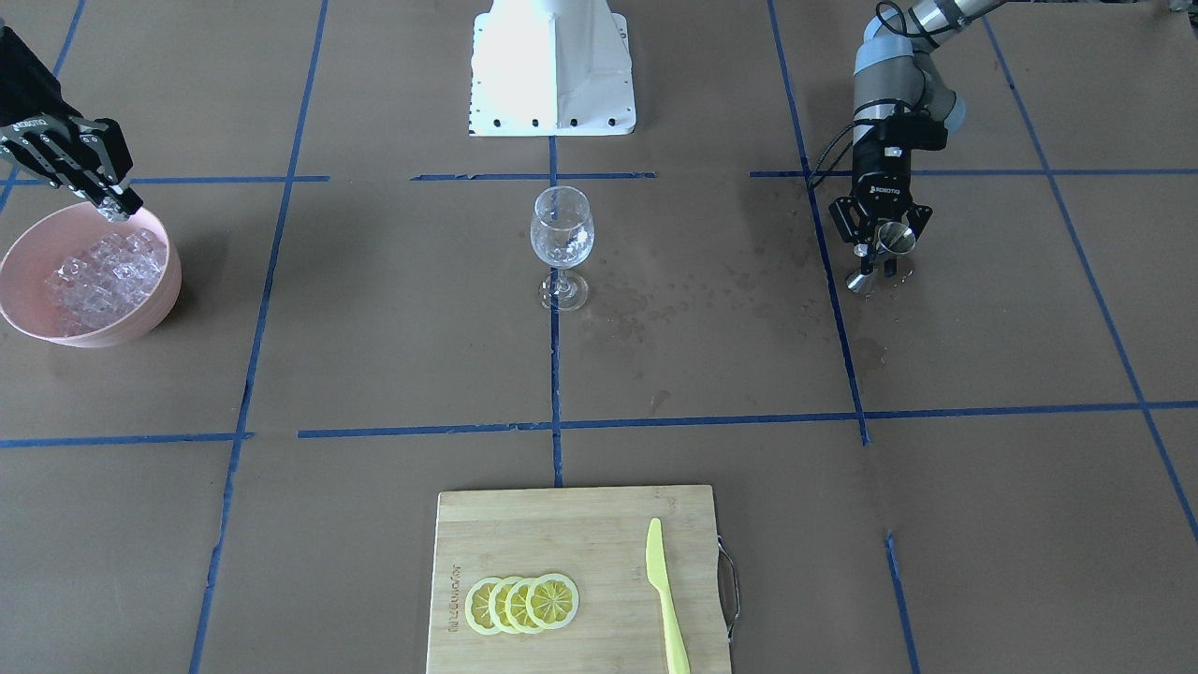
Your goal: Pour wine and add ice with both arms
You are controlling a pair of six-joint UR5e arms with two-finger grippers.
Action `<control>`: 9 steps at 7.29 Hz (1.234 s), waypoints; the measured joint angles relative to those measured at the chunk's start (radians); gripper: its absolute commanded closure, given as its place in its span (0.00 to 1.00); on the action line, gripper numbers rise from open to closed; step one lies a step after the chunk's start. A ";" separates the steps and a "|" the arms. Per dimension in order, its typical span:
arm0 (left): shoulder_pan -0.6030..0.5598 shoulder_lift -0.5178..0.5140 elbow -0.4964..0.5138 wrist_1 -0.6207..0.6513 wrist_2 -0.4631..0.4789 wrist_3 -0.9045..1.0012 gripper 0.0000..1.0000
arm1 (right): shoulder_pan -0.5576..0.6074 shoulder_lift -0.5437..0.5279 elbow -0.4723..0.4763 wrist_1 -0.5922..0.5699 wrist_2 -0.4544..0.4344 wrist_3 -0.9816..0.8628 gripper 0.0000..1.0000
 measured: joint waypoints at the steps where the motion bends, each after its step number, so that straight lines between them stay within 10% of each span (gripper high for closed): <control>1: 0.000 0.000 0.001 0.000 -0.003 0.000 0.12 | 0.000 0.000 0.000 0.000 0.000 0.001 1.00; 2: 0.000 0.000 0.002 0.000 -0.009 0.001 0.00 | 0.000 0.000 0.000 0.000 0.000 0.001 1.00; 9: -0.014 0.133 -0.117 0.024 -0.248 0.016 0.00 | -0.001 0.012 0.015 0.003 -0.001 0.014 1.00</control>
